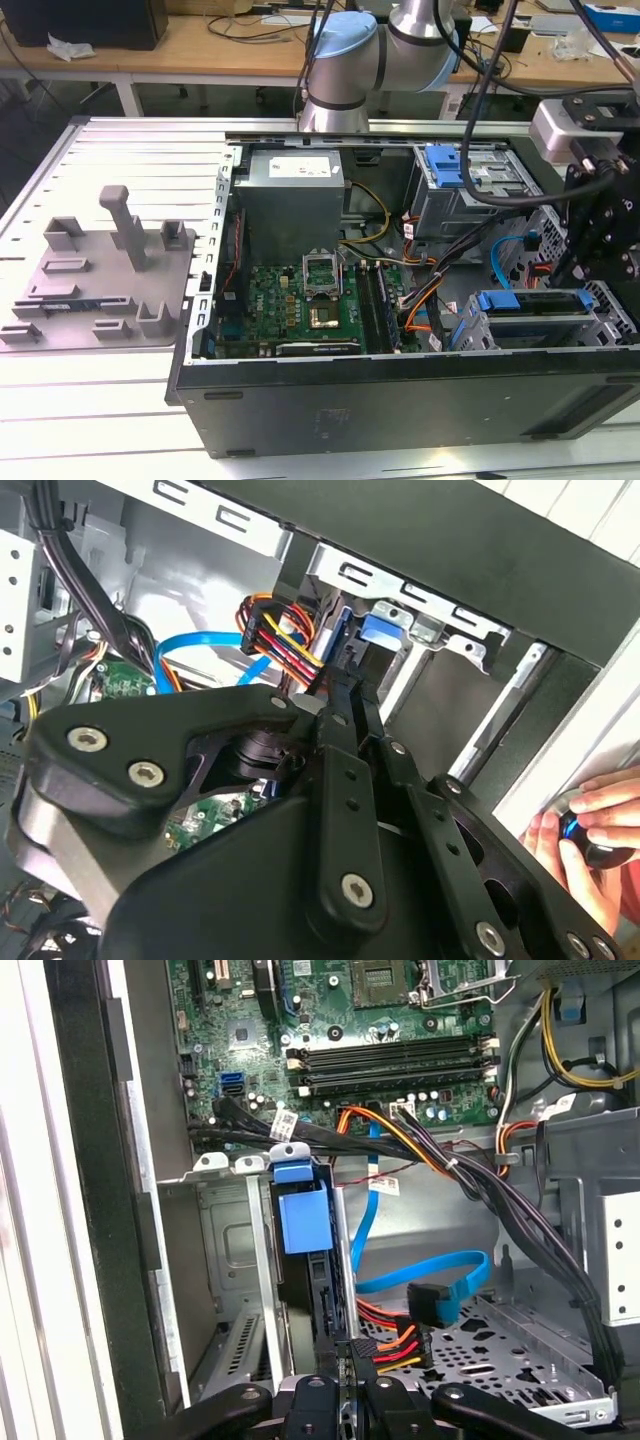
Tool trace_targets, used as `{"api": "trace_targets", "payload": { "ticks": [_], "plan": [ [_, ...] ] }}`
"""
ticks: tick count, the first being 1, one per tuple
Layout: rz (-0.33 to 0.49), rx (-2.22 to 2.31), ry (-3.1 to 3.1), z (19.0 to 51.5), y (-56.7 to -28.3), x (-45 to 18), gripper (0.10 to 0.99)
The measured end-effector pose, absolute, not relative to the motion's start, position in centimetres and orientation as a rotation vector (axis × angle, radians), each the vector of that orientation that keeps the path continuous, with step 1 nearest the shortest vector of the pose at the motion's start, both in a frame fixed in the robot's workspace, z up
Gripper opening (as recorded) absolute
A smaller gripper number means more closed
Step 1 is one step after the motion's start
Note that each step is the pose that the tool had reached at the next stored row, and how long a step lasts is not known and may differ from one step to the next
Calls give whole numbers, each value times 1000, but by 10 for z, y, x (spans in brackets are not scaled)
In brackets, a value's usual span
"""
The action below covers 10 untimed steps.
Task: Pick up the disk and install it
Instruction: 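Insert the first disk wire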
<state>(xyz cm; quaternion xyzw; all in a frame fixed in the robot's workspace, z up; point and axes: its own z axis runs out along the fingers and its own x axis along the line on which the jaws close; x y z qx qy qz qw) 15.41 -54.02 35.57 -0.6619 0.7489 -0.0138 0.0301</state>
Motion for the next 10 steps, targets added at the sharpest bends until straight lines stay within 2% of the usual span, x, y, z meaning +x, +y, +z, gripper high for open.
{"api": "trace_targets", "payload": {
  "ticks": [10],
  "plan": [
    [-44, -2050, 2301, 355, -536, 154, 169]
  ]
}}
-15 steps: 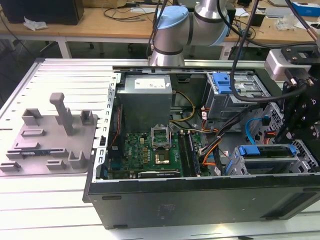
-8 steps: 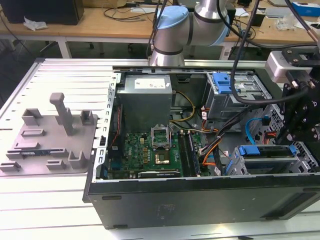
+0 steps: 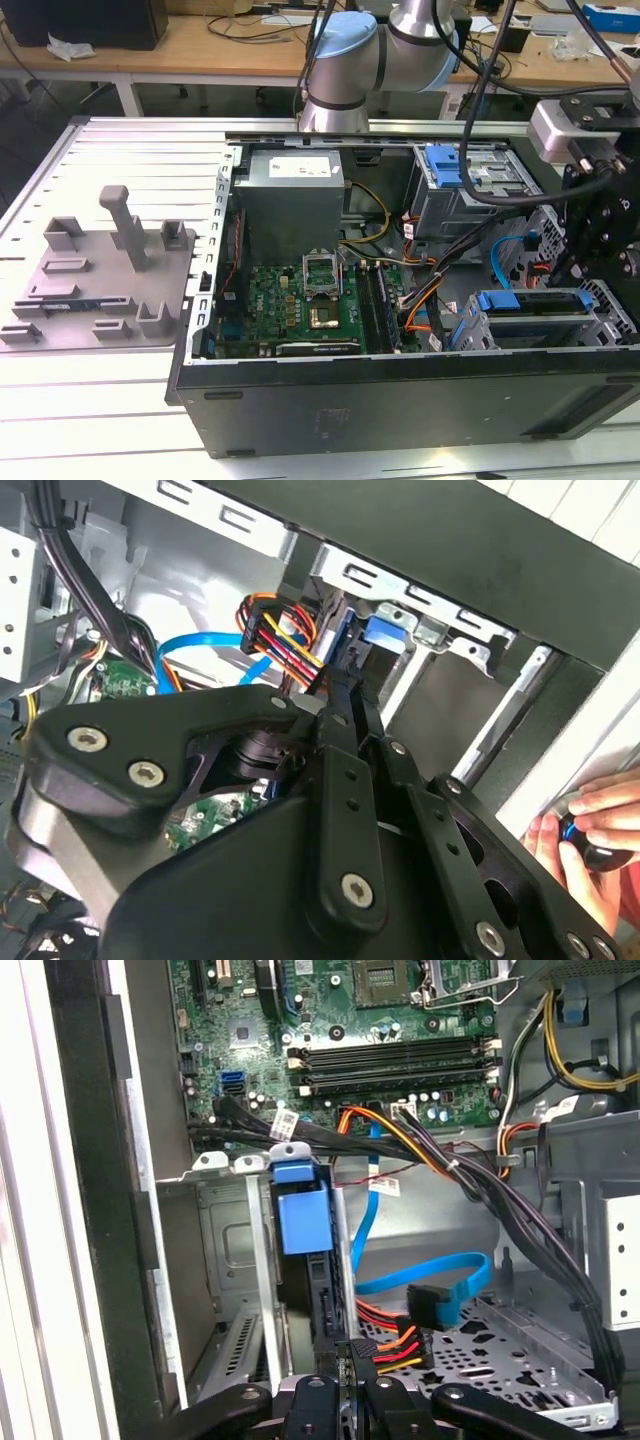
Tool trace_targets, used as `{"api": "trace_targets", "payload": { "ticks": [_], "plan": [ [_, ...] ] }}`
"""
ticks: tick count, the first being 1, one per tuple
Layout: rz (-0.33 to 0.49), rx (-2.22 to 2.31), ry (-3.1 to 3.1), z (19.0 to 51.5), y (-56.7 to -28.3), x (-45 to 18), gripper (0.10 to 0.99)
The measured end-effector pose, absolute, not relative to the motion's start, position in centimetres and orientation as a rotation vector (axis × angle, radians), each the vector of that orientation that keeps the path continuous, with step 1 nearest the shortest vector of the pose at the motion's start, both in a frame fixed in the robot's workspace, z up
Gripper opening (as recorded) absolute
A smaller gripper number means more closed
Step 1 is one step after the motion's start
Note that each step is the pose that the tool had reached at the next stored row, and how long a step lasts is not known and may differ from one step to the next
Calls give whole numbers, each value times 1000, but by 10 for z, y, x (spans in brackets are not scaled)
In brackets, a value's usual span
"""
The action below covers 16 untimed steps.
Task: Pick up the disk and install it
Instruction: 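Insert the first disk wire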
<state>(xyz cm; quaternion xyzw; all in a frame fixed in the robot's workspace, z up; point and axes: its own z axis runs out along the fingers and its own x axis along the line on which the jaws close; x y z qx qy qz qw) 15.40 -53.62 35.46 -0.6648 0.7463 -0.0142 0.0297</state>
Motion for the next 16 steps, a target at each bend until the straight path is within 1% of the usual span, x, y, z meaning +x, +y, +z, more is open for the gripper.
{"api": "trace_targets", "payload": {
  "ticks": [16],
  "plan": [
    [-44, -2050, 2301, 354, -538, 154, 169]
  ]
}}
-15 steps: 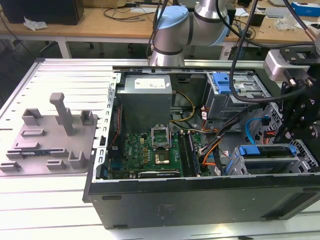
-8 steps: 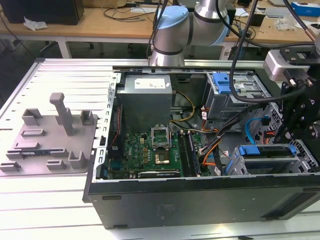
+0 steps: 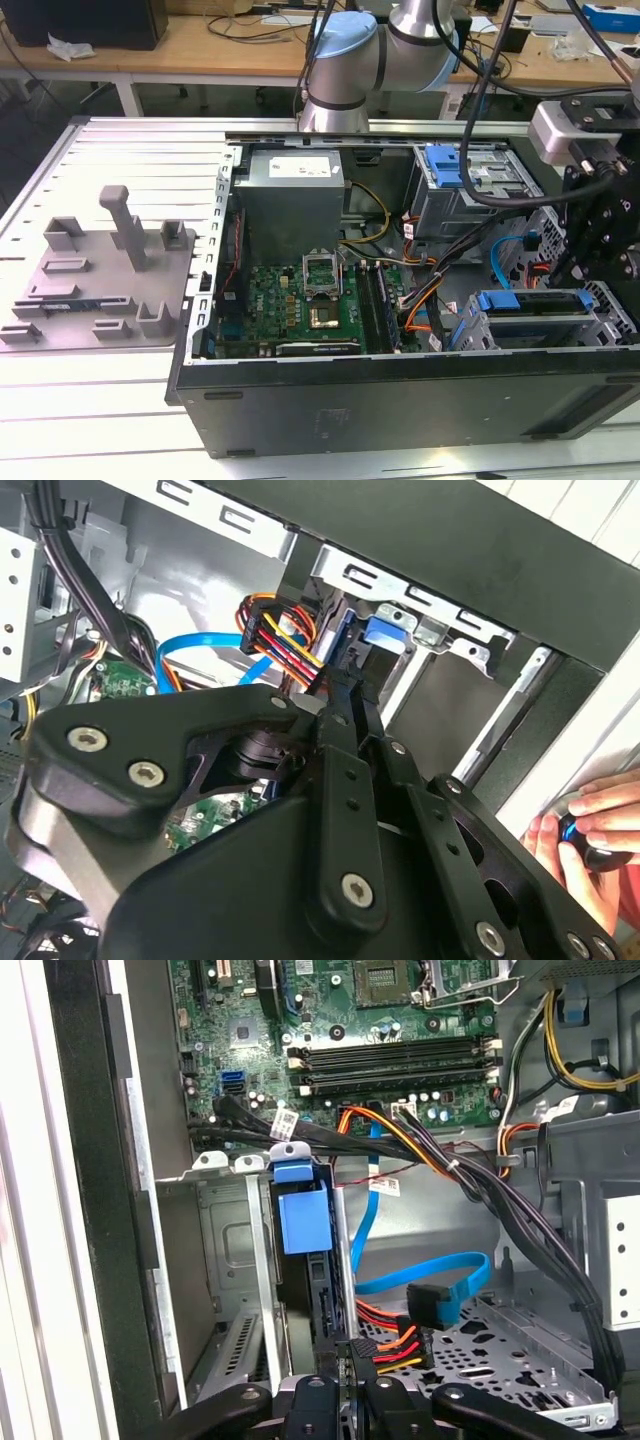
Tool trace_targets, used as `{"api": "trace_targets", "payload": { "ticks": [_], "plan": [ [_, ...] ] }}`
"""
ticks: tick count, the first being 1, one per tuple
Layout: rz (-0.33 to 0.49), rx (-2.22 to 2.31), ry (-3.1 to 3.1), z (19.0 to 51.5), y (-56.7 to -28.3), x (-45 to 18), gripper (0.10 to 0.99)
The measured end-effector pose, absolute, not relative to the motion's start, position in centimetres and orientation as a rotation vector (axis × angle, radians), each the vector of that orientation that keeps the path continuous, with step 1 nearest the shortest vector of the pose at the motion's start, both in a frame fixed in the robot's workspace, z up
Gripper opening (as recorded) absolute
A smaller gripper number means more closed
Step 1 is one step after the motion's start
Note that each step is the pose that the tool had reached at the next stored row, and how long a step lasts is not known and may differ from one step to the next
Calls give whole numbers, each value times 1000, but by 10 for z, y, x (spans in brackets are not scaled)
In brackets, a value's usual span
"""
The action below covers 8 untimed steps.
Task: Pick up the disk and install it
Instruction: 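Insert the first disk wire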
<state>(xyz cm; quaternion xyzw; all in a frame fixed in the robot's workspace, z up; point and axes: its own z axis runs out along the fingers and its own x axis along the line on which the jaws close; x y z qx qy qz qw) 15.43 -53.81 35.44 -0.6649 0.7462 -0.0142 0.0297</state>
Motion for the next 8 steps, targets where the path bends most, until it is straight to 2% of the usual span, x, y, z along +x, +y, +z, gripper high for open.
{"api": "trace_targets", "payload": {
  "ticks": [8],
  "plan": [
    [-44, -2050, 2301, 353, -538, 155, 169]
  ]
}}
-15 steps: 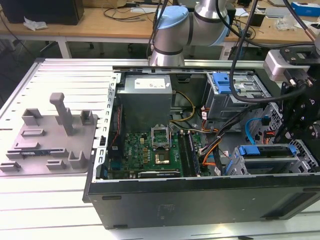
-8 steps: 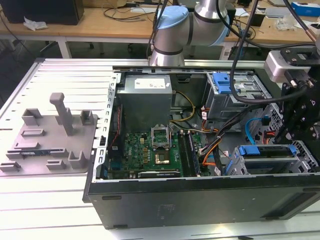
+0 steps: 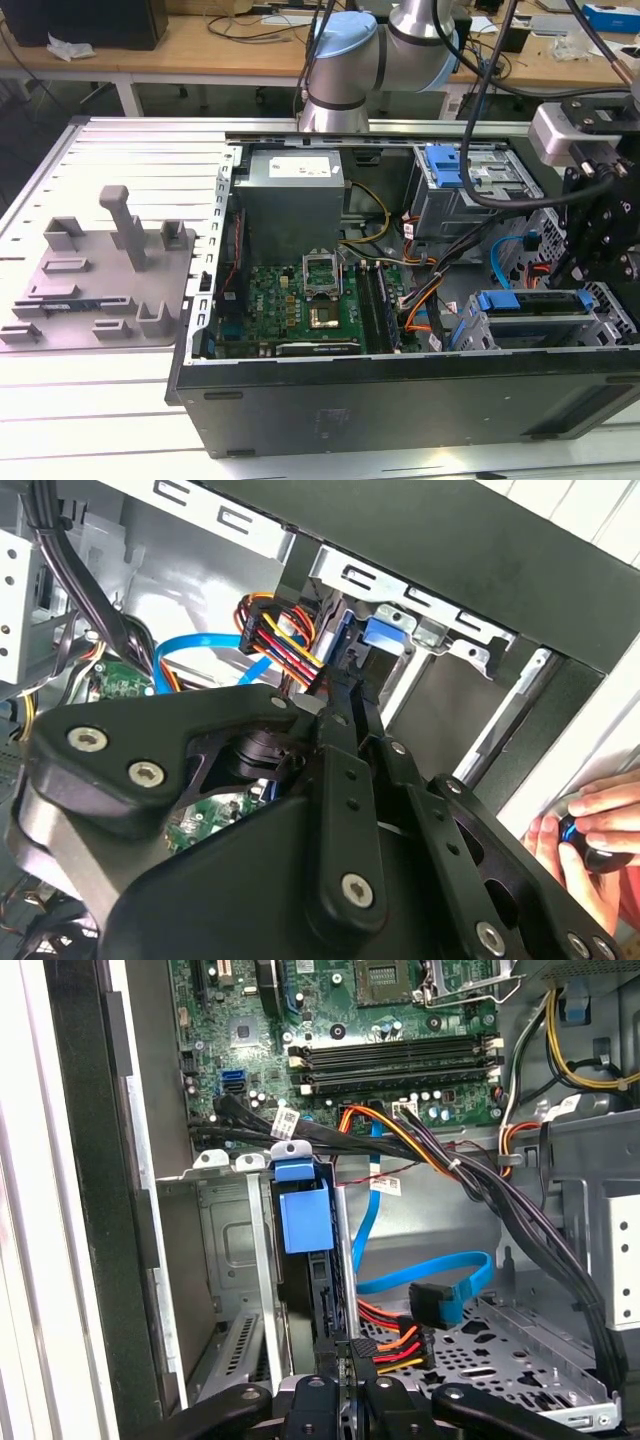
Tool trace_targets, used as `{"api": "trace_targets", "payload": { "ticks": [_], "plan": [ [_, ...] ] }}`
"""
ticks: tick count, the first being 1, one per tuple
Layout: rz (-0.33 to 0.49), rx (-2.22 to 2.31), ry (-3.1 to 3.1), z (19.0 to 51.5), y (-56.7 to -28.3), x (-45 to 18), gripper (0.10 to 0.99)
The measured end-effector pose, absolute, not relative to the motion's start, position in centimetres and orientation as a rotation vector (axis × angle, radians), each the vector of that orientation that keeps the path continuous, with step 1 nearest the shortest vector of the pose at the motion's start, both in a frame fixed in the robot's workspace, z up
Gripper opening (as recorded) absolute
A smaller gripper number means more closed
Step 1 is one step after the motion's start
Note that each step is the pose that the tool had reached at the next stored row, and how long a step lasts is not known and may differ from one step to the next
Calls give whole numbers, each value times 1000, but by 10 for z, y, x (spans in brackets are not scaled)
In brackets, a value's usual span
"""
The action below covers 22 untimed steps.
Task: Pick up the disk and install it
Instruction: 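Insert the first disk wire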
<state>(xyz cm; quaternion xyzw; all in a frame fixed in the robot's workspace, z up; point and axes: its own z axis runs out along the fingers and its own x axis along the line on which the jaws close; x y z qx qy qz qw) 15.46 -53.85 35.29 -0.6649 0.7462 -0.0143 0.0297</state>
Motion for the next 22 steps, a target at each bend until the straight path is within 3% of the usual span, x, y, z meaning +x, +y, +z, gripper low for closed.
{"api": "trace_targets", "payload": {
  "ticks": [22],
  "plan": [
    [-44, -2051, 2301, 346, -540, 155, 169]
  ]
}}
